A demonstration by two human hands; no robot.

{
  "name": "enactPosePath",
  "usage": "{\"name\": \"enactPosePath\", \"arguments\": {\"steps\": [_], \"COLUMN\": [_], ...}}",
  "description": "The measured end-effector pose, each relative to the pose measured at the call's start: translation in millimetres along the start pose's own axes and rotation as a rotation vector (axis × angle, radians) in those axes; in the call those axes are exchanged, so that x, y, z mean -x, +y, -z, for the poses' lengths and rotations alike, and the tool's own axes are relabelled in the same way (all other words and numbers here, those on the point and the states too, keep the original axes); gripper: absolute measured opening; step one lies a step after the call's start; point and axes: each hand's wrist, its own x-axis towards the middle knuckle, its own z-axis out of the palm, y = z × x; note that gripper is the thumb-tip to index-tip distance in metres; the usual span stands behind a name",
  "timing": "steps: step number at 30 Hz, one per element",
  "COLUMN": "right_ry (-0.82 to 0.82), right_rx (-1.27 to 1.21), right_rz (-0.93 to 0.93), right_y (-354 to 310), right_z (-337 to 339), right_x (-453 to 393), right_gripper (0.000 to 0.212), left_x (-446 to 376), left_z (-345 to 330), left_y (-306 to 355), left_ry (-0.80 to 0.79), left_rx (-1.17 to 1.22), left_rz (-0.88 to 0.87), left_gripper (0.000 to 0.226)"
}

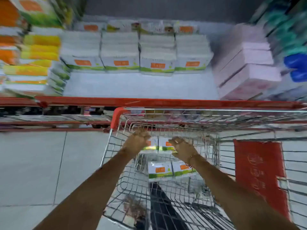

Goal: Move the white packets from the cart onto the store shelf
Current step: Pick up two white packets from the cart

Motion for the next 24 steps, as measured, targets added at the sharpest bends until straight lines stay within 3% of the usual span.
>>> {"name": "enactPosePath", "arguments": {"steps": [3,7,12,16,19,24], "right_ry": [0.021,0.015,0.034,0.115,0.191,0.378], "right_rx": [-0.011,-0.035,0.004,-0.106,-0.102,-0.146], "right_rz": [-0.084,-0.087,-0.075,-0.086,-0.081,-0.096], "right_y": [18,27,27,26,18,-11], "right_z": [-19,-34,-41,-37,-28,8], "right_x": [-30,-60,-65,-50,-30,27], "right_gripper": [0.080,0.096,0.095,0.058,0.062,0.059], "left_x": [-22,-41,-37,-25,-14,23], "left_z": [-23,-39,-37,-24,-6,46], "left_y": [-1,-8,2,13,17,17], "left_ry": [-0.216,-0.315,-0.283,-0.220,-0.203,-0.032], "left_rx": [0.135,0.182,0.316,0.294,0.309,0.437], "left_rz": [0.246,0.311,0.373,0.390,0.403,0.423], "left_gripper": [0.084,0.099,0.087,0.074,0.066,0.060]}}
